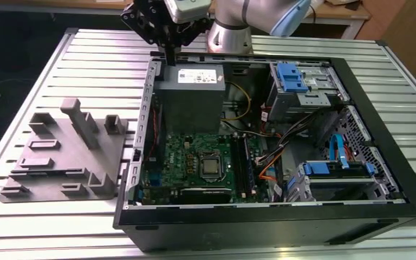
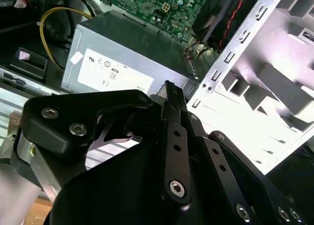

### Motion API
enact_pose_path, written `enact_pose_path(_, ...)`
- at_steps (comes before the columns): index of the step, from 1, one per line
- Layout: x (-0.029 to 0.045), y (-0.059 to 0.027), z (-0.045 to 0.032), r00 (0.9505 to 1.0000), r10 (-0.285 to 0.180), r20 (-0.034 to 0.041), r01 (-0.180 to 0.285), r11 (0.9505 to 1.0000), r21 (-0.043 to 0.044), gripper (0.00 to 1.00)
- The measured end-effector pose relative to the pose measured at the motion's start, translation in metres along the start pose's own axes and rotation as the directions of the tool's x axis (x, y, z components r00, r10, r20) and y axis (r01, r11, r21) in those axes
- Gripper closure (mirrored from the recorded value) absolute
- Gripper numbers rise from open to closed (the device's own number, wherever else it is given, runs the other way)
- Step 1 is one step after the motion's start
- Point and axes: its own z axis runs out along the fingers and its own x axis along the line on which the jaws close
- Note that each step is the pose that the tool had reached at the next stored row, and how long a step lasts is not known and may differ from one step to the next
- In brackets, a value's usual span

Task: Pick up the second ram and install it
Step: 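Reach for the second ram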

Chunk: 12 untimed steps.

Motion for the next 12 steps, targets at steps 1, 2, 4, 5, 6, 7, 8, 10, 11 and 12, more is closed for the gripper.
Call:
enact_pose_path(1,0.0017,-0.0001,0.0000,1.0000,0.000,0.0000,0.000,1.0000,-0.0001,0.93)
enact_pose_path(2,0.0034,-0.0003,0.0000,1.0000,0.000,0.0000,0.000,1.0000,0.0000,0.93)
enact_pose_path(4,0.0071,-0.0005,-0.0001,1.0000,0.000,0.0000,0.000,1.0000,0.0000,0.93)
enact_pose_path(5,0.0088,-0.0007,-0.0001,1.0000,0.000,-0.0001,0.000,1.0000,0.0001,0.93)
enact_pose_path(6,0.0105,-0.0008,-0.0001,1.0000,0.000,0.0000,0.000,1.0000,0.0000,0.93)
enact_pose_path(7,0.0121,-0.0009,-0.0001,1.0000,0.000,0.0000,0.000,1.0000,0.0000,0.93)
enact_pose_path(8,0.0133,-0.0010,-0.0001,1.0000,0.000,0.0000,0.000,1.0000,0.0000,0.93)
enact_pose_path(10,0.0152,-0.0011,0.0000,1.0000,0.000,0.0000,0.000,1.0000,0.0000,0.93)
enact_pose_path(11,0.0162,-0.0012,0.0001,1.0000,0.000,0.0000,0.000,1.0000,0.0000,0.93)
enact_pose_path(12,0.0172,-0.0013,0.0001,1.0000,0.000,0.0000,0.000,1.0000,0.0000,0.93)
